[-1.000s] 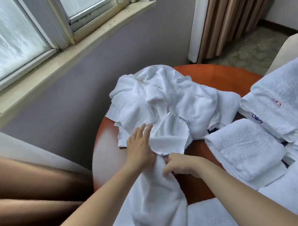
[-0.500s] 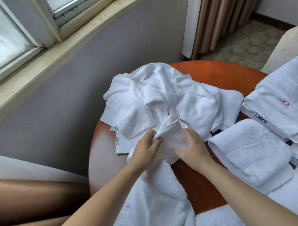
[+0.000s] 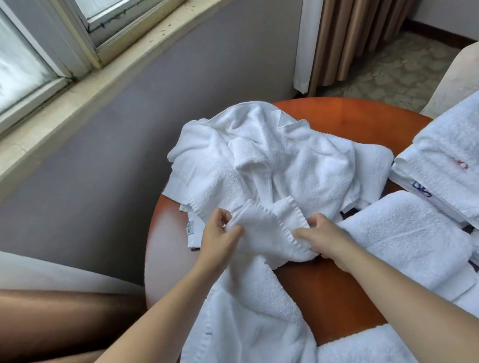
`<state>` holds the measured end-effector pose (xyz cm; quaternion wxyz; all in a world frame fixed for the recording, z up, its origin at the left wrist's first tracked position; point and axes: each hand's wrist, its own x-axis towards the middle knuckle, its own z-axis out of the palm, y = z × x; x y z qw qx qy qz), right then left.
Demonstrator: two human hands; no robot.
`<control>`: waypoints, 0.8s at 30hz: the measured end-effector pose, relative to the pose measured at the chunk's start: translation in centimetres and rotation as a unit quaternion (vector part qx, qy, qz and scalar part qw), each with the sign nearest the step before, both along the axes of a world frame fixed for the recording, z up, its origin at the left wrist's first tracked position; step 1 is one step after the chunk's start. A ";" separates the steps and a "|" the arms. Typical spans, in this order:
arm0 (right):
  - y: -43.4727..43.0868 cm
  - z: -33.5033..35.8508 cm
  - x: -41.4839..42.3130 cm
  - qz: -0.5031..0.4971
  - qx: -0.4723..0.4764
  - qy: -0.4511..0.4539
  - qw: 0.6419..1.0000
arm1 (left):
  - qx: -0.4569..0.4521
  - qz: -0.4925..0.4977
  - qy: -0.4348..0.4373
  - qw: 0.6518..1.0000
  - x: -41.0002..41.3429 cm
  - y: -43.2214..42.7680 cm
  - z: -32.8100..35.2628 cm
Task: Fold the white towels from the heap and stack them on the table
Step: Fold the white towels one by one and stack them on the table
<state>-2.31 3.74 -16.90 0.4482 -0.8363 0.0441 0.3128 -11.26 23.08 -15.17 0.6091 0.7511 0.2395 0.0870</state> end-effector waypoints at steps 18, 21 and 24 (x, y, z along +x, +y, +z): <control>-6.9 7.5 -1.8 0.233 -0.162 -0.133 0.950 | 0.214 -0.246 0.078 0.942 -5.1 -5.5 5.6; -7.8 9.1 -2.8 0.198 -0.049 -0.103 0.973 | 0.228 -0.223 0.087 0.944 -6.5 -7.2 6.7; -9.0 10.6 -3.9 0.190 0.019 -0.065 0.979 | 0.197 -0.201 0.093 0.955 -7.8 -8.3 7.4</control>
